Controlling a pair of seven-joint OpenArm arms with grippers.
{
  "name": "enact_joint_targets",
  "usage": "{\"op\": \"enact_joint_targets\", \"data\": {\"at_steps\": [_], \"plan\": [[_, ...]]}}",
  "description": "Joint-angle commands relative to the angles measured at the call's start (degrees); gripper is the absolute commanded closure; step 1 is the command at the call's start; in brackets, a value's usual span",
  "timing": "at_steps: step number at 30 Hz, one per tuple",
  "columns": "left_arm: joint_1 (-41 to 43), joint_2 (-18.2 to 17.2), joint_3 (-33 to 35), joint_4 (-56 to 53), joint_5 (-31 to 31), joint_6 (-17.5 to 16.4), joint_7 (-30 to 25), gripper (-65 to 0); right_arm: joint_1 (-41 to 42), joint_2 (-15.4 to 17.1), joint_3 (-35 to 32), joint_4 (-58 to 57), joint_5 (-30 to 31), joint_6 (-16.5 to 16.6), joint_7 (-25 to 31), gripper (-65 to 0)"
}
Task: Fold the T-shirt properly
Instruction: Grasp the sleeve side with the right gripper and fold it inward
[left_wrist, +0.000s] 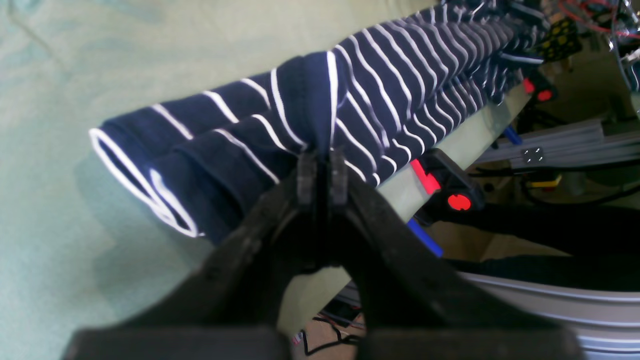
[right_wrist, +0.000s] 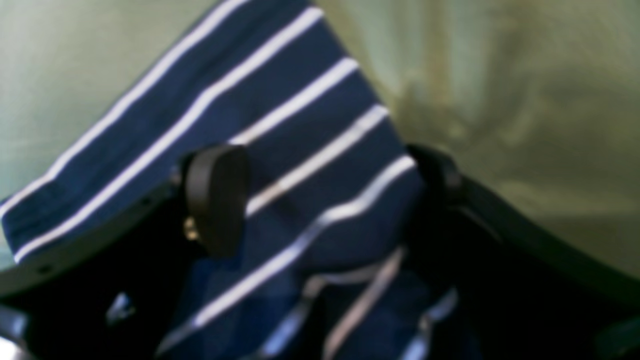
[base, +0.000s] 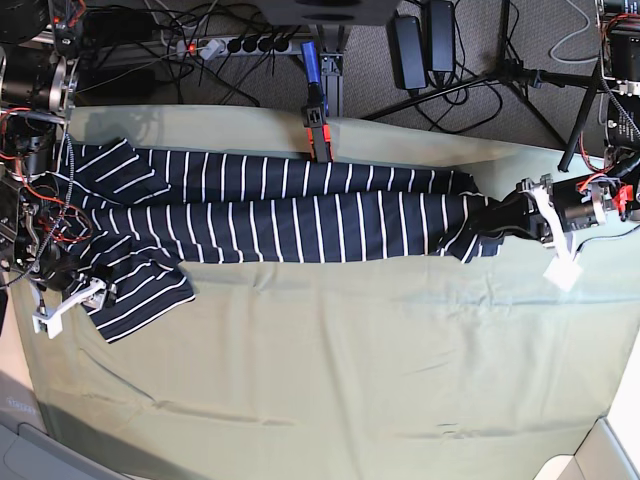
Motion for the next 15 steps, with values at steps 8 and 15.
{"op": "enact_joint_targets", "data": {"at_steps": [8, 15], "plan": [[-0.79, -1.07, -0.44, 0.87, -1.31, -0.91, -0.85, 0.0, 1.07, -2.08, -0.96, 3.87, 0.37, -0.76, -1.33, -44.6], [-0.79, -1.07, -0.44, 0.87, -1.31, -0.91, -0.85, 0.0, 0.96, -2.05, -0.96, 9.35, 0.37, -0.79, -4.85, -44.6]]}}
